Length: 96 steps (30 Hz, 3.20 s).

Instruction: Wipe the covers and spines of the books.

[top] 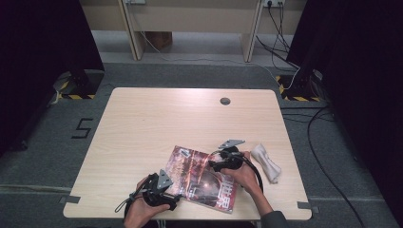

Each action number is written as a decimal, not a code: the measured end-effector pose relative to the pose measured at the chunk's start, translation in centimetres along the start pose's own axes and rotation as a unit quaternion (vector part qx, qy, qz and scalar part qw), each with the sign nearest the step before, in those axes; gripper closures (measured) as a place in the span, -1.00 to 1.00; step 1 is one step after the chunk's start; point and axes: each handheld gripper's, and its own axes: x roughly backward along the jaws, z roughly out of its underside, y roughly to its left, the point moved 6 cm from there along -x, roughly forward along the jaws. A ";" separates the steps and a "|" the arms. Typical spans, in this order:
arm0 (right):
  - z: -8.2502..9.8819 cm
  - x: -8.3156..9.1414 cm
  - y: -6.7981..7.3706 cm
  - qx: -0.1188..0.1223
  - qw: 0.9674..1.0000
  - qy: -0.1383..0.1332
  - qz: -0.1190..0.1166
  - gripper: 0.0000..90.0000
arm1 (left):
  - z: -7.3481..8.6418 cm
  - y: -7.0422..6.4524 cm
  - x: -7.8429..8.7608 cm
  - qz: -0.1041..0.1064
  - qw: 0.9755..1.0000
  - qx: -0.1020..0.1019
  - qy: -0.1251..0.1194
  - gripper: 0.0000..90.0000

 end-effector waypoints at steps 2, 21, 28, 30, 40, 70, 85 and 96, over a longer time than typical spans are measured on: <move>0.6 0.6 0.0 -0.006 1.000 0.005 0.009 -0.19 | -0.2 0.6 -0.1 -0.010 1.000 0.002 0.001 -0.72; 5.3 4.7 2.3 -0.014 1.000 0.003 0.016 -0.19 | -2.3 6.1 -2.4 -0.078 0.996 0.054 -0.005 -0.68; 5.5 5.0 2.4 -0.018 1.000 0.004 0.011 -0.14 | -2.5 6.1 -2.3 -0.064 0.996 0.064 -0.013 -0.55; 5.5 5.0 2.2 -0.026 1.000 0.005 0.009 -0.11 | -2.2 5.7 -2.0 -0.052 0.996 0.071 -0.014 -0.57; 4.1 4.7 1.4 -0.037 0.999 -0.020 0.006 -0.10 | -0.7 2.4 -0.5 -0.006 0.998 0.059 -0.017 -0.58; 1.4 2.1 0.4 -0.136 0.990 -0.045 -0.007 -0.06 | -0.7 1.7 -1.4 -0.021 0.998 0.054 -0.007 -0.72; 0.5 4.3 2.2 -0.082 0.994 -0.041 -0.058 0.35 | -0.5 1.6 -1.2 -0.022 0.998 0.049 -0.009 -0.70; 0.6 4.0 2.7 -0.008 0.998 -0.029 -0.053 0.66 | -0.5 1.6 -1.2 -0.021 0.999 0.043 -0.011 -0.69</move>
